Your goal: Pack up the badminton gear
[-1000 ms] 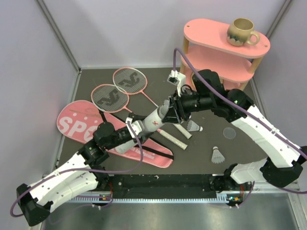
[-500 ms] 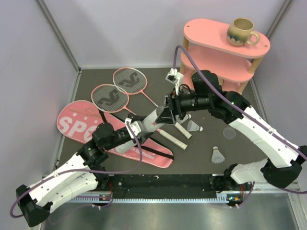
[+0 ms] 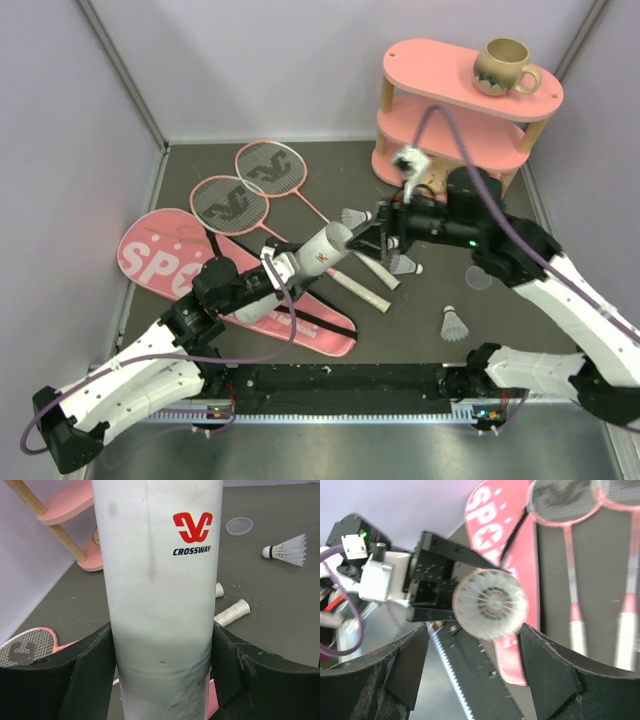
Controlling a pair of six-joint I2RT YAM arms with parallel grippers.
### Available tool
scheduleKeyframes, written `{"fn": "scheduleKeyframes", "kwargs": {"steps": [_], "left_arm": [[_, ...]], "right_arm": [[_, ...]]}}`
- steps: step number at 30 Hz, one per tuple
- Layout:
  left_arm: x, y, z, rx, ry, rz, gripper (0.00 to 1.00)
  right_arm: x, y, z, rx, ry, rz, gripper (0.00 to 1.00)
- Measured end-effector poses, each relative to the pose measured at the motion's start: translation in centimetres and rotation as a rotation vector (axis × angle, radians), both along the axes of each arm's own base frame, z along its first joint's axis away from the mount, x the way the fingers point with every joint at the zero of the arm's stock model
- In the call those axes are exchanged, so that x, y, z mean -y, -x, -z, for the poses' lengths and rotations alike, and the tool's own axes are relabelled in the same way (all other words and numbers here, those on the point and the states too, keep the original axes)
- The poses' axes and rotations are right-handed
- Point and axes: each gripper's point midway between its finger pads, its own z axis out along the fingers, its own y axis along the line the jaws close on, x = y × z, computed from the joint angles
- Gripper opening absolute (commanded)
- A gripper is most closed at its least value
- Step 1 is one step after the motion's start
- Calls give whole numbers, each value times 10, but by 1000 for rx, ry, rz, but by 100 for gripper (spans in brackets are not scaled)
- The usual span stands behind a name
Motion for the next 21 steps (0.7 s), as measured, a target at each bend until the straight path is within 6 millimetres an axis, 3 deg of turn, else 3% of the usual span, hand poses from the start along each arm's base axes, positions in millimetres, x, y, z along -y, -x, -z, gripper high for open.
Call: {"fn": "scheduleKeyframes", "kwargs": {"steps": [4,7,9,14,17,21], "left_arm": [[-1,-2,0,1,1,-16,9],[-2,-3,-1,1,4,-22,9],[-3,-3,-2,2,6,-28,9],[-3,-3,-2,1,6,-28,9],[-3,-3,-2,1,6,-30,9],[-4,-4,-2,1,7,-32,9]], "right_arm": [[64,-21,-17,101,-55,256,83],[111,-42,-8,130,-53,483,83],[130,-57,10,113,-17,602,83],[153,-105,113,-77,249,815,78],[157,-124,193,-245,482,868,77],[158,-127,244,-371,614,900,65]]}}
